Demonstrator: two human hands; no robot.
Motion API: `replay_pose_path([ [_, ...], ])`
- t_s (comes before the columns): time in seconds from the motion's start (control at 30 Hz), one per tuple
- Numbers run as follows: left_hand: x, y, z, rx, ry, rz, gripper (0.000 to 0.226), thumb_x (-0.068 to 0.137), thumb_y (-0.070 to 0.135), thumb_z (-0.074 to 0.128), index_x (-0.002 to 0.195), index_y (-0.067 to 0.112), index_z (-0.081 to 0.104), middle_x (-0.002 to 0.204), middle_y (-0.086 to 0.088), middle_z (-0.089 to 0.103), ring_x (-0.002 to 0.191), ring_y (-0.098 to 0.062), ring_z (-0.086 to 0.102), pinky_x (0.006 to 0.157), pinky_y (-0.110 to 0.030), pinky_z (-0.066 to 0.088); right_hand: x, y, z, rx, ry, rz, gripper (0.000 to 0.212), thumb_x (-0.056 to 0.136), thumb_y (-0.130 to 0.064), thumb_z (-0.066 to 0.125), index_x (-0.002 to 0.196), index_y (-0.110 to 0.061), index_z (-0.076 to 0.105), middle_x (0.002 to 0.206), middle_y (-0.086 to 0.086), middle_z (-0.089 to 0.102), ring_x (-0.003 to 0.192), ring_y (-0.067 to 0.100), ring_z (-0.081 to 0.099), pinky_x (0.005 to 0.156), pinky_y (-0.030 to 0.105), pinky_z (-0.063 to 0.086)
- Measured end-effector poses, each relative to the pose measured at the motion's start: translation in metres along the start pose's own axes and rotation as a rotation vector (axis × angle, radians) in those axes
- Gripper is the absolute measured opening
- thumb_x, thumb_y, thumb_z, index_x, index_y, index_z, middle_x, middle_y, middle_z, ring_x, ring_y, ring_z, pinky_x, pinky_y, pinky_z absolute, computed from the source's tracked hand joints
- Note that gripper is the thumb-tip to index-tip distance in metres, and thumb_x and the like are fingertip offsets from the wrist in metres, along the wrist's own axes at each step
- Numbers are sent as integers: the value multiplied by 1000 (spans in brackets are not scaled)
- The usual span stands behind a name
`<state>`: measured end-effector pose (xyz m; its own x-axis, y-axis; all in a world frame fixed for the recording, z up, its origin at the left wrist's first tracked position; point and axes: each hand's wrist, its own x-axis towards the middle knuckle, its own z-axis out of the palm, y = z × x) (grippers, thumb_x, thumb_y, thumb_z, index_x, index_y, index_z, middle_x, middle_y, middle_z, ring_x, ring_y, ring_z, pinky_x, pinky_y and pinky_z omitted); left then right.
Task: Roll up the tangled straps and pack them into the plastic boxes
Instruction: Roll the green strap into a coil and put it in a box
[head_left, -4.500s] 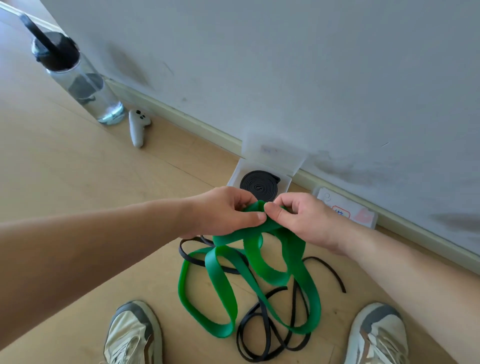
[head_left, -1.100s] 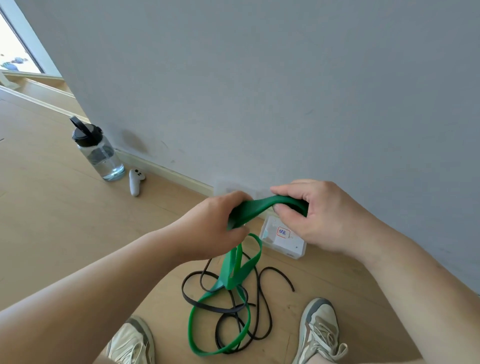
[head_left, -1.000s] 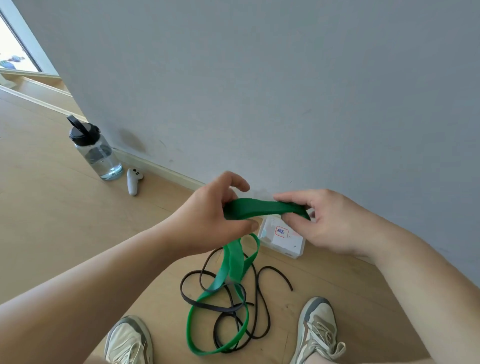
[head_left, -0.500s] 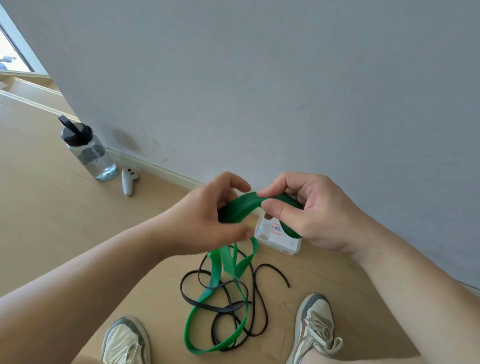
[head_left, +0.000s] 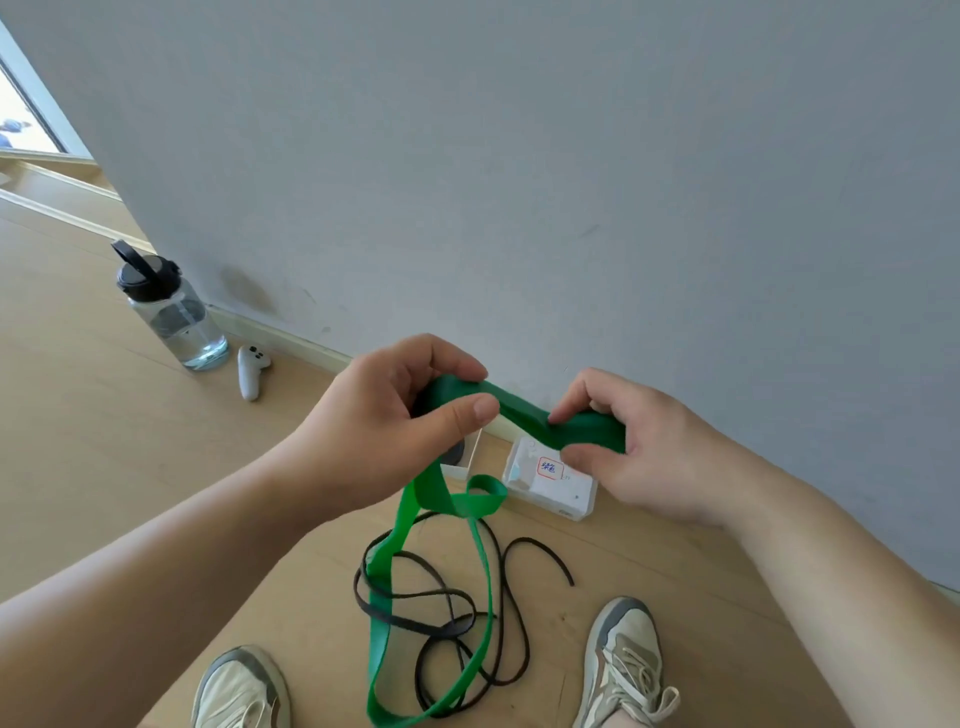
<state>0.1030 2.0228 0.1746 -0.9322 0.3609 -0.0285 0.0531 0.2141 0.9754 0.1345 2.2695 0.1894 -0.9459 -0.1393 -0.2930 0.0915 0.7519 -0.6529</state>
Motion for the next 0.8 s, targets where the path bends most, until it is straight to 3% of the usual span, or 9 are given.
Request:
replay_pose_path([
  [0.07, 1, -5, 2, 13, -2, -5, 32, 81, 40, 75, 105, 20, 69, 87, -12, 76, 68, -19, 70, 64, -23, 54, 0, -5, 5, 88, 19, -25, 26, 85, -27, 81, 98, -37, 61, 108, -23, 70, 102, -4, 65, 95, 25, 51],
  [0.13, 2, -10, 5, 37, -27, 5, 30, 85, 47, 79, 104, 27, 67, 91, -10, 77, 80, -30, 72, 75, -39, 61, 0, -14, 11, 193, 35, -68, 31, 76, -31, 87, 94, -35, 62, 123, -25, 68, 119, -11, 57, 102, 18, 41],
  [0.2, 1, -13, 9, 25, -67, 55, 27, 85, 46, 77, 104, 31, 65, 94, -7, 77, 85, -35, 72, 79, -51, 61, 2, -21, 17, 292, 23, -132, 30, 75, -30, 89, 91, -32, 64, 121, -19, 72, 118, -7, 62, 104, 22, 44],
  [0.3, -1, -11, 13, 8, -111, 103, 33, 84, 45, 72, 109, 29, 60, 95, -4, 76, 80, -33, 70, 69, -46, 57, 6, -23, 18, 405, 15, -196, 24, 70, -29, 88, 84, -30, 68, 107, -1, 78, 104, 14, 75, 99, 44, 57],
  [0.47, 1, -13, 11, -16, -157, 78, 37, 90, 39, 70, 122, 26, 56, 93, -12, 72, 79, -44, 60, 62, -40, 48, 7, -22, 15, 418, 3, -204, 24, 78, -13, 88, 85, -26, 68, 100, 3, 80, 97, 19, 77, 94, 48, 60],
  [0.63, 2, -13, 10, 115, -179, 102, 46, 94, 47, 68, 133, 29, 52, 94, -4, 73, 81, -24, 68, 70, -35, 55, 6, -24, 20, 405, 46, -196, 21, 85, -7, 82, 88, -20, 65, 93, 2, 78, 91, 15, 77, 91, 45, 61],
  [0.73, 5, -18, 6, 160, -198, 52, 67, 79, 57, 77, 135, 31, 50, 99, -3, 74, 90, -21, 73, 79, -40, 61, 6, -26, 17, 403, 83, -210, 22, 89, -6, 77, 98, -22, 64, 96, 1, 76, 93, 16, 76, 88, 45, 62],
  [0.8, 4, -24, 10, 276, -255, 6, 70, 73, 58, 83, 130, 33, 53, 103, 5, 73, 95, -14, 73, 85, -41, 61, 5, -25, 13, 425, 104, -214, 23, 91, -5, 75, 102, -24, 68, 99, 1, 76, 96, 17, 76, 91, 47, 61],
])
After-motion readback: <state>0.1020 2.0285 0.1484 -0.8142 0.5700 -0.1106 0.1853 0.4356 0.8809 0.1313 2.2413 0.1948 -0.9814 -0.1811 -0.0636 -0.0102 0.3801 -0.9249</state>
